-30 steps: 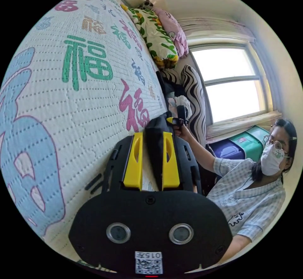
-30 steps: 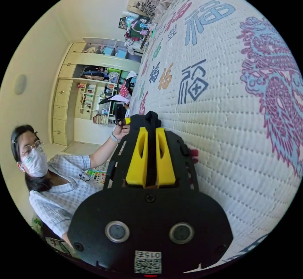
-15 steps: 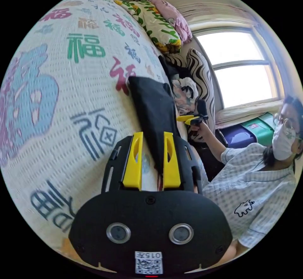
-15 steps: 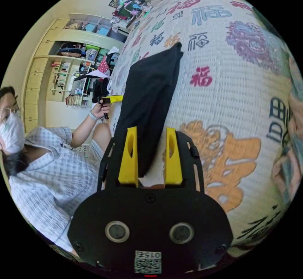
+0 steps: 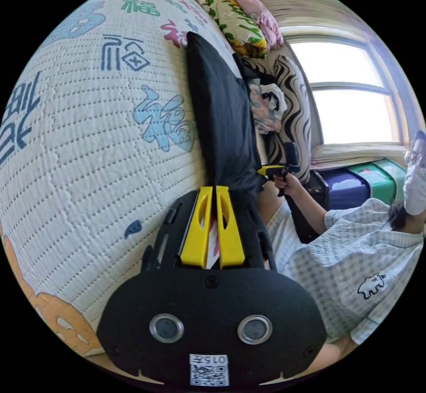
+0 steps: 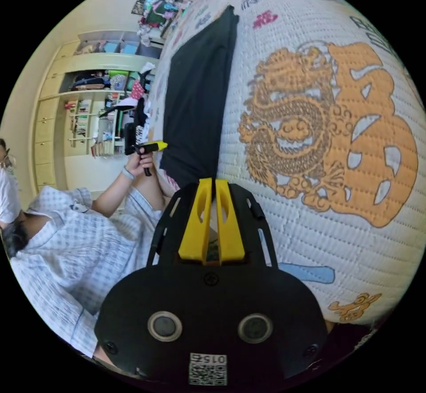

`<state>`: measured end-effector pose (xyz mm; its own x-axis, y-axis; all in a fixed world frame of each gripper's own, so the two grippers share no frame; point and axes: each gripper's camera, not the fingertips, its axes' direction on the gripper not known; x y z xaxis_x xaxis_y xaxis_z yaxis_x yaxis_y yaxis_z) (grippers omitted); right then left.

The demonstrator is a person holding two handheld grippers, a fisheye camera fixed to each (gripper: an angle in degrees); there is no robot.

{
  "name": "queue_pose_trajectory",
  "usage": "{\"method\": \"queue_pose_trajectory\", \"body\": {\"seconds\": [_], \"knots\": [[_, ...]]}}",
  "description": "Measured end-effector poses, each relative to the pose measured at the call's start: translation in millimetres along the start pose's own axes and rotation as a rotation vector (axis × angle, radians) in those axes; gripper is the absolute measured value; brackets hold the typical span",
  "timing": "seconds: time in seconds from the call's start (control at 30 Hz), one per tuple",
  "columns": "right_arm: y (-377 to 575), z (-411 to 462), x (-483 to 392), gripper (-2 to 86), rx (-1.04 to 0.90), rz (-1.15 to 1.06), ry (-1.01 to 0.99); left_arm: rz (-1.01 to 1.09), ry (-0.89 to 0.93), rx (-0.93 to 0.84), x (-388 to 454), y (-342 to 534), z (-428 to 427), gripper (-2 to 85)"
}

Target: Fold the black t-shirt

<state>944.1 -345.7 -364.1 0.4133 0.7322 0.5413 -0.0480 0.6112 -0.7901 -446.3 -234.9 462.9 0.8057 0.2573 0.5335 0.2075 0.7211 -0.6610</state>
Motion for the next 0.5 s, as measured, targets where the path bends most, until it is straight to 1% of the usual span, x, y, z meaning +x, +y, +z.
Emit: {"method": "queue_pose_trajectory", "body": {"seconds": [0.03, 0.07, 0.1, 0.13, 0.17, 0.23, 0.3, 0.37, 0.4, 0.47, 0.5], "knots": [[3, 11, 2, 1.6, -0.035, 0.011, 0.053, -0.011, -0.050, -0.010, -4, 6, 5, 1.9], [5, 13, 3, 1.8, -0.032, 0.013, 0.055, -0.053, 0.025, 0.023, -10, 14, 4, 3.5], [11, 9, 6, 2.7, 0.016, 0.049, 0.006, -0.076, 0.046, 0.035, -12, 18, 3, 4.4], [19, 3, 4, 3.5, 0.063, 0.060, -0.005, -0.080, 0.015, 0.071, -8, 29, -3, 5.3], [23, -1, 0, 4.0, 0.082, 0.053, 0.015, -0.049, -0.064, 0.098, 5, 40, -10, 6.4], [36, -10, -27, 6.5, 0.106, -0.020, 0.158, 0.032, -0.138, 0.106, 31, 53, -13, 8.1], [38, -5, -46, 8.7, 0.109, -0.077, 0.223, 0.112, -0.169, 0.097, 56, 61, -4, 9.3], [30, 12, -58, 8.7, 0.051, -0.124, 0.250, 0.222, -0.229, 0.034, 86, 62, 28, 9.6], [23, 28, -61, 7.4, -0.010, -0.141, 0.279, 0.248, -0.262, 0.012, 91, 61, 37, 9.6], [16, 51, -64, 4.0, -0.069, -0.156, 0.362, 0.313, -0.394, -0.050, 103, 61, 76, 7.8], [15, 58, -66, 2.3, -0.069, -0.141, 0.436, 0.319, -0.408, -0.069, 102, 61, 85, 7.2]]}}
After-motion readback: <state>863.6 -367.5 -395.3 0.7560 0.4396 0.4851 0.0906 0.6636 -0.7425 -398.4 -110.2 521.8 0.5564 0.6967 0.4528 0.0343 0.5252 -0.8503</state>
